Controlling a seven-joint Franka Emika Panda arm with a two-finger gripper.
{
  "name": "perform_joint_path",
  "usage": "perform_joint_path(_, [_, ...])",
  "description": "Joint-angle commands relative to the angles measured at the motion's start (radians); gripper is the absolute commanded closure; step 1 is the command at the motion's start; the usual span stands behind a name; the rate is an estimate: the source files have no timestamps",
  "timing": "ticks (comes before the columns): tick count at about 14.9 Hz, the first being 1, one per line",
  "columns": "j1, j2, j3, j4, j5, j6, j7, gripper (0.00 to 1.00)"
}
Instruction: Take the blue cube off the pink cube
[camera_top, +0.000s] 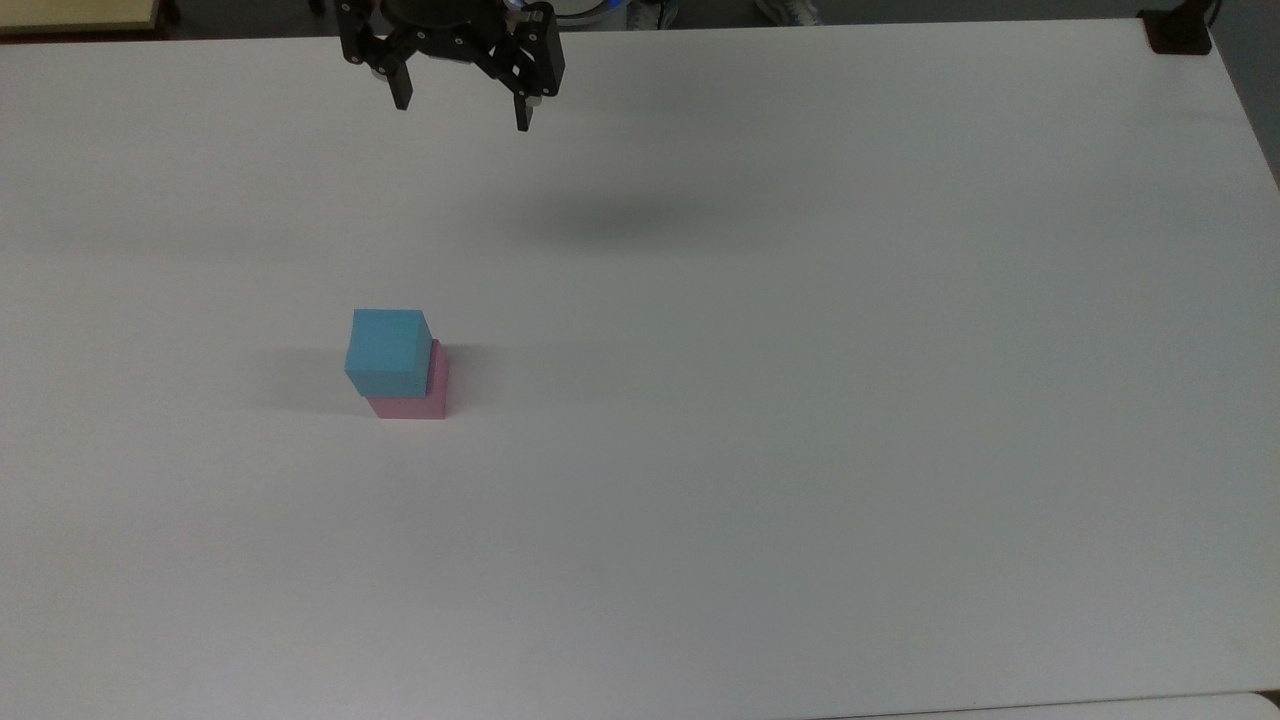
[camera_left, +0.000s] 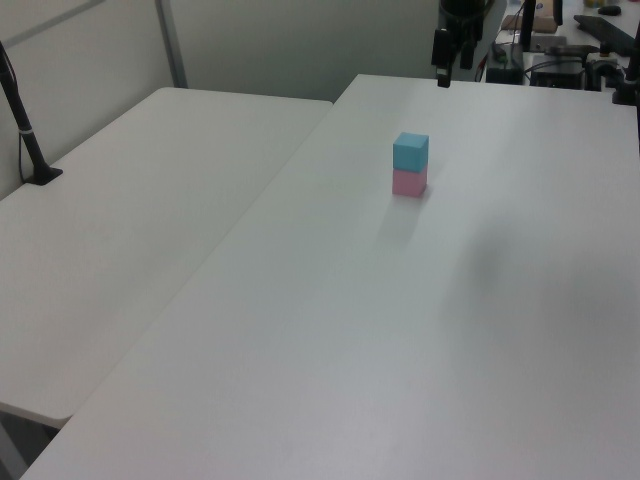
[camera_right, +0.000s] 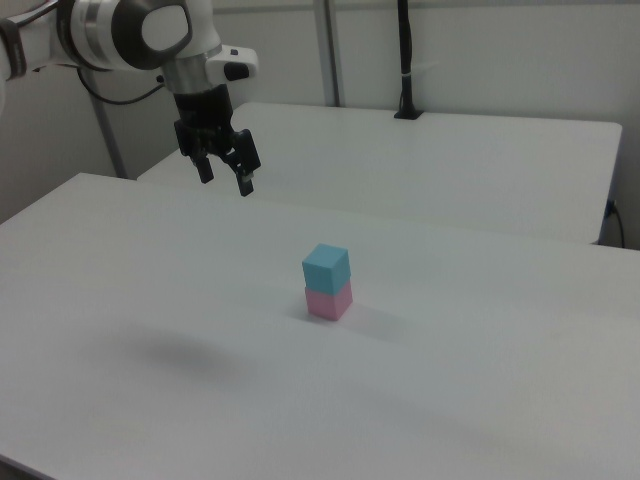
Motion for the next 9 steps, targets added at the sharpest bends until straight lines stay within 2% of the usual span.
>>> perform_joint_path(1, [0.001, -0.012, -0.003, -0.015, -0.011, -0.009, 0.002, 0.00])
perform_joint_path(6, [0.001, -0.006, -0.003, -0.013, -0.010, -0.004, 0.002, 0.00])
perform_joint_path(9, [-0.046, 0.057, -0.006, 0.006, -0.002, 0.091, -0.061, 0.00])
